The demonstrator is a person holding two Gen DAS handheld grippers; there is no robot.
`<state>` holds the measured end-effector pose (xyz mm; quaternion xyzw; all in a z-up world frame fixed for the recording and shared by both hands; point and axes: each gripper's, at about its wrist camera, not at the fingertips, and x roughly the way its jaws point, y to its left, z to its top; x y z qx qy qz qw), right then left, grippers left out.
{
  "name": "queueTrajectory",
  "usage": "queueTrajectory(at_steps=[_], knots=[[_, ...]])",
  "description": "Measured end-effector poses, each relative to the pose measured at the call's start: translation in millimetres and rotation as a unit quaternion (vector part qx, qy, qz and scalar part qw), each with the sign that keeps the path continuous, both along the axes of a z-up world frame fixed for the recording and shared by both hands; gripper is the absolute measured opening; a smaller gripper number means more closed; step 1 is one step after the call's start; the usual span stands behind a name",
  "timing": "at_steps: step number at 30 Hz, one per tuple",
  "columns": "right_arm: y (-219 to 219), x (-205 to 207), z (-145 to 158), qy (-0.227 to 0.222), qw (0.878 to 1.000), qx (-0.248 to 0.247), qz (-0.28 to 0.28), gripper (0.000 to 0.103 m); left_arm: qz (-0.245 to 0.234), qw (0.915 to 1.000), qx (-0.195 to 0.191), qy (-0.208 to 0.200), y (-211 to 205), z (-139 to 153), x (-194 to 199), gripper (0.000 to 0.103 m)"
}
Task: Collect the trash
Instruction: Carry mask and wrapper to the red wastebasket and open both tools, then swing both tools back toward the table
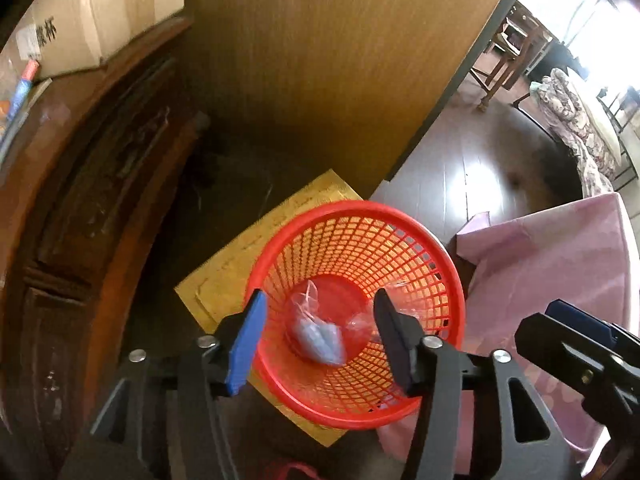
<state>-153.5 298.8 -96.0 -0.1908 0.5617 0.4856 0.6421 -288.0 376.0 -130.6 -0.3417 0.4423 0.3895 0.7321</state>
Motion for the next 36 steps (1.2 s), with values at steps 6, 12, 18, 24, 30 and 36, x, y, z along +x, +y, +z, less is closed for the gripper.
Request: queueTrajectory(at_steps=[6, 12, 18, 24, 30, 36], knots=[[-22, 13, 29, -0.038, 0.997, 0.042, -0.054, 0.065, 0.008, 0.9999, 0.010, -0.007, -11, 23, -7, 0.069], [-80, 35, 94, -0.080, 0.981, 0.127, -0.121, 0.077, -0.036, 0.9984, 0.040, -0.018, -44, 59, 9, 0.077], [-159, 61, 142, -0.134, 0.963, 0.165, -0.164, 0.088, -0.095, 0.9911, 0.071, -0.060, -87, 104, 45, 0.084], [-256, 90, 158, -0.193, 0.945, 0.159, -0.213, 0.093, -0.179, 0.9742, 0.099, -0.095, -150, 140, 97, 0.092], [-346, 117, 156, -0.237, 0.924, 0.138, -0.267, 0.096, -0.268, 0.9505, 0.098, -0.123, -225, 157, 164, 0.097], [-412, 145, 142, -0.273, 0.900, 0.120, -0.317, 0.096, -0.314, 0.9377, 0.056, -0.137, -286, 145, 225, 0.097]])
